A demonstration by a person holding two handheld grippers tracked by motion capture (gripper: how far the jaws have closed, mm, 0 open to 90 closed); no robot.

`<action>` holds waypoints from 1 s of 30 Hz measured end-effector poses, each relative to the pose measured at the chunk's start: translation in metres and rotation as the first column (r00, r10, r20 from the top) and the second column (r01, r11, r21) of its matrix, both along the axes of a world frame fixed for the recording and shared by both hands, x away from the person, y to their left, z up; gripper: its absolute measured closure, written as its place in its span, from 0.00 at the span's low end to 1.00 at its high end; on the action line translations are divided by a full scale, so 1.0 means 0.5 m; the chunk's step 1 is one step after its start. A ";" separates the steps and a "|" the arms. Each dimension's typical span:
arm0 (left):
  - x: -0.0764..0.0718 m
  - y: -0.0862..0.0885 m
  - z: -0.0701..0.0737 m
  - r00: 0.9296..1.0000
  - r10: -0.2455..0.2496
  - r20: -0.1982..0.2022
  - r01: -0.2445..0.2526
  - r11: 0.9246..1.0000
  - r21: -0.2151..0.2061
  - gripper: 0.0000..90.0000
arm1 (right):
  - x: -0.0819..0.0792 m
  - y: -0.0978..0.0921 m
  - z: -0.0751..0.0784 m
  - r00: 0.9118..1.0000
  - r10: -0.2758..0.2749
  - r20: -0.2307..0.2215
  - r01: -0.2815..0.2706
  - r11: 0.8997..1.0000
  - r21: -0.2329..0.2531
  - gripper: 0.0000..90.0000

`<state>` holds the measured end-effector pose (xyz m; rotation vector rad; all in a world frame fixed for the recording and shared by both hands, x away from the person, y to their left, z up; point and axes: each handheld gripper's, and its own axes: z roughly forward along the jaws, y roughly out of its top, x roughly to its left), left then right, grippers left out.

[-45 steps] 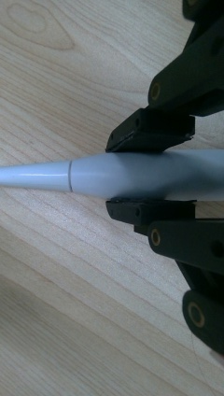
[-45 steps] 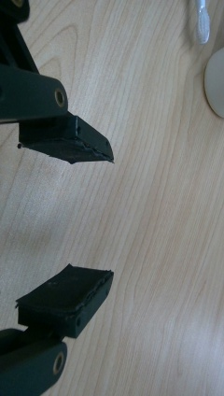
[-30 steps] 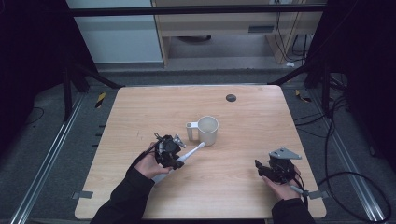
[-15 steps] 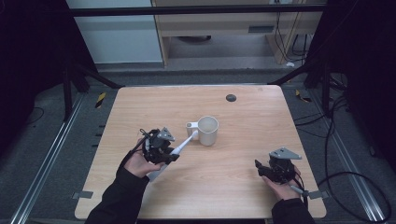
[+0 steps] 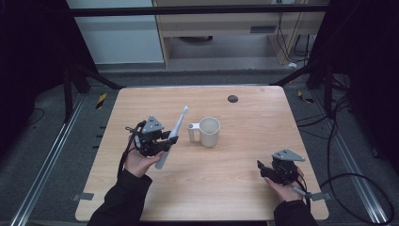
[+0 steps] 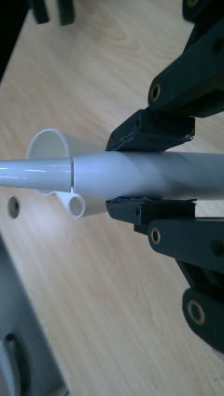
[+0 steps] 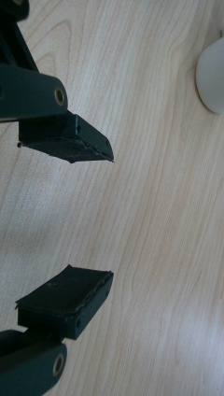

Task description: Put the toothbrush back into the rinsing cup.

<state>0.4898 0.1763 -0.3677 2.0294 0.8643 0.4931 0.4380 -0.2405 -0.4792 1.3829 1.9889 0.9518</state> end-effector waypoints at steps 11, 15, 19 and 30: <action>0.030 -0.009 0.026 0.992 0.087 0.093 -0.075 0.990 -0.122 0.74 | 0.003 0.003 -0.002 1.000 0.001 -0.015 -0.001 1.000 0.001 0.37; 0.042 -0.021 0.031 0.988 0.104 0.114 -0.085 0.984 -0.157 0.74 | 0.004 0.003 -0.003 1.000 -0.001 -0.014 0.001 1.000 -0.003 0.36; 0.057 -0.035 0.037 0.985 0.118 0.128 -0.090 0.974 -0.208 0.74 | 0.005 0.004 -0.004 1.000 0.005 -0.024 -0.005 1.000 -0.002 0.35; 0.080 -0.080 0.060 0.979 0.115 0.169 -0.068 0.962 -0.264 0.74 | 0.006 0.002 -0.004 1.000 0.005 -0.023 -0.005 1.000 0.000 0.34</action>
